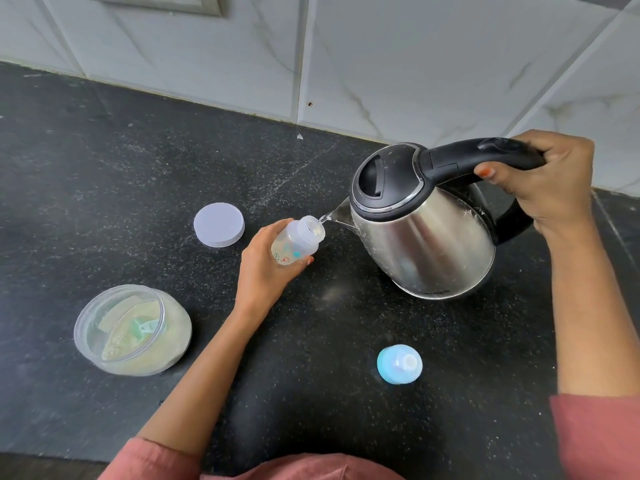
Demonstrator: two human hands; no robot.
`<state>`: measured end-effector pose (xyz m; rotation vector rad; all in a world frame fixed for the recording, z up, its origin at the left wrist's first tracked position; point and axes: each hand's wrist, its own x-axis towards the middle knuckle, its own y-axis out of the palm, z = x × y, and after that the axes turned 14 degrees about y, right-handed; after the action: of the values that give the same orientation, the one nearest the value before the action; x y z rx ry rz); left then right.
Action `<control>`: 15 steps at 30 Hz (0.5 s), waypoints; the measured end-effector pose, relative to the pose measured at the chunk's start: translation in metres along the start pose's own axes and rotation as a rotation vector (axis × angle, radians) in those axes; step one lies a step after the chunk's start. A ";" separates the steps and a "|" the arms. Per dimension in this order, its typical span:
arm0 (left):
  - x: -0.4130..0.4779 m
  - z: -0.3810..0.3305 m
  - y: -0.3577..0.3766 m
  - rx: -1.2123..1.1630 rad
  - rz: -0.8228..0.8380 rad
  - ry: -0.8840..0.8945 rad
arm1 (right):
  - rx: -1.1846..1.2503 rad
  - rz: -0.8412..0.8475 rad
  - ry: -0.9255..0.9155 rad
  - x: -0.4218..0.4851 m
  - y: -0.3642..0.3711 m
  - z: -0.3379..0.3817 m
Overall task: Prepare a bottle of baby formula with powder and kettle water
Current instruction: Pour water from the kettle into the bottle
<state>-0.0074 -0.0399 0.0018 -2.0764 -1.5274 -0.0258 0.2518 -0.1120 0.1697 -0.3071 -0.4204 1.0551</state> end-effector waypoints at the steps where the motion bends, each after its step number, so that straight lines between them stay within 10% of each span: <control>1: 0.000 0.000 0.000 0.001 0.002 -0.004 | -0.001 -0.002 0.000 0.000 0.000 0.000; 15: 0.002 0.000 0.002 -0.025 0.002 -0.015 | -0.003 0.008 -0.009 -0.002 0.001 0.001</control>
<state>-0.0048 -0.0388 0.0018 -2.1024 -1.5414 -0.0294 0.2499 -0.1135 0.1702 -0.3066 -0.4293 1.0642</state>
